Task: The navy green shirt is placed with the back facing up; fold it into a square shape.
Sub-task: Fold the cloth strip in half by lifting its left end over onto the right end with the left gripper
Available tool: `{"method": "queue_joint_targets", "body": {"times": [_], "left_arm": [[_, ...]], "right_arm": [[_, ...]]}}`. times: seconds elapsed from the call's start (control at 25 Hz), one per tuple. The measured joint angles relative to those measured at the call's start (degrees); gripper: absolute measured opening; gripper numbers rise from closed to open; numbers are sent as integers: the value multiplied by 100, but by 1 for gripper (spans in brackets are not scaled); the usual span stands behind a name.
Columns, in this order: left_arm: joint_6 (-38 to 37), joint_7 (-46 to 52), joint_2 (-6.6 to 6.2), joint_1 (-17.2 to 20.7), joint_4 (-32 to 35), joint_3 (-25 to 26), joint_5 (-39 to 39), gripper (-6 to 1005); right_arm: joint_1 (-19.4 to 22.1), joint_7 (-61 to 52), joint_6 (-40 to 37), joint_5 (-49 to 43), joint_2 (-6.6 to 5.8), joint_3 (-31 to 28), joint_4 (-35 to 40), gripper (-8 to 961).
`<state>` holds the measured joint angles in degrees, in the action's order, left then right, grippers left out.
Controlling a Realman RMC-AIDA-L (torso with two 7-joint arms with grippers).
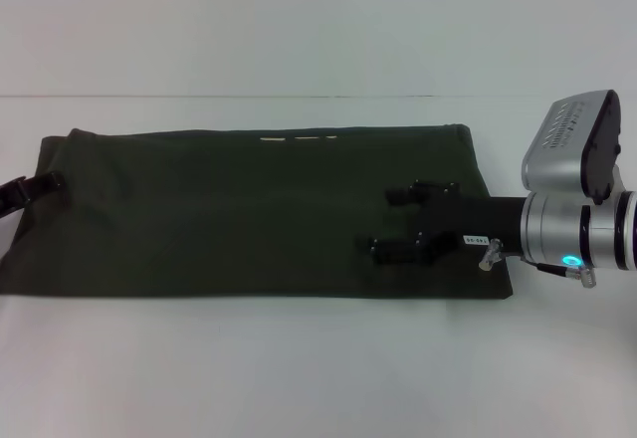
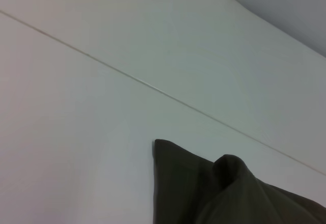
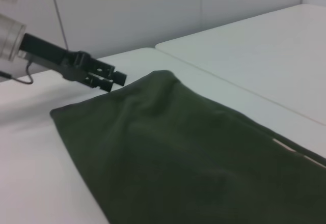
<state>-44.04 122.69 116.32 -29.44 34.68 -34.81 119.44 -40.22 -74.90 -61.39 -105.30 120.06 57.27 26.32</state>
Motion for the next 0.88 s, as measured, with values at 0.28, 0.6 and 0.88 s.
{"method": "queue_joint_targets", "body": {"times": [0.28,0.6,0.88], "left_arm": [[-4,4,-4,10,-5,-2,4,778],[-7,14,-5,17,-37,-22,60,778],[101,-27,-5,57,-78,-3,62,777]], "right_arm": [[-49,-3,-29,1,0,188,-11,925],[-49,-7,-20,8,8,202,-5,924],[-47,-7,13,10,9,206,-19,924]]}}
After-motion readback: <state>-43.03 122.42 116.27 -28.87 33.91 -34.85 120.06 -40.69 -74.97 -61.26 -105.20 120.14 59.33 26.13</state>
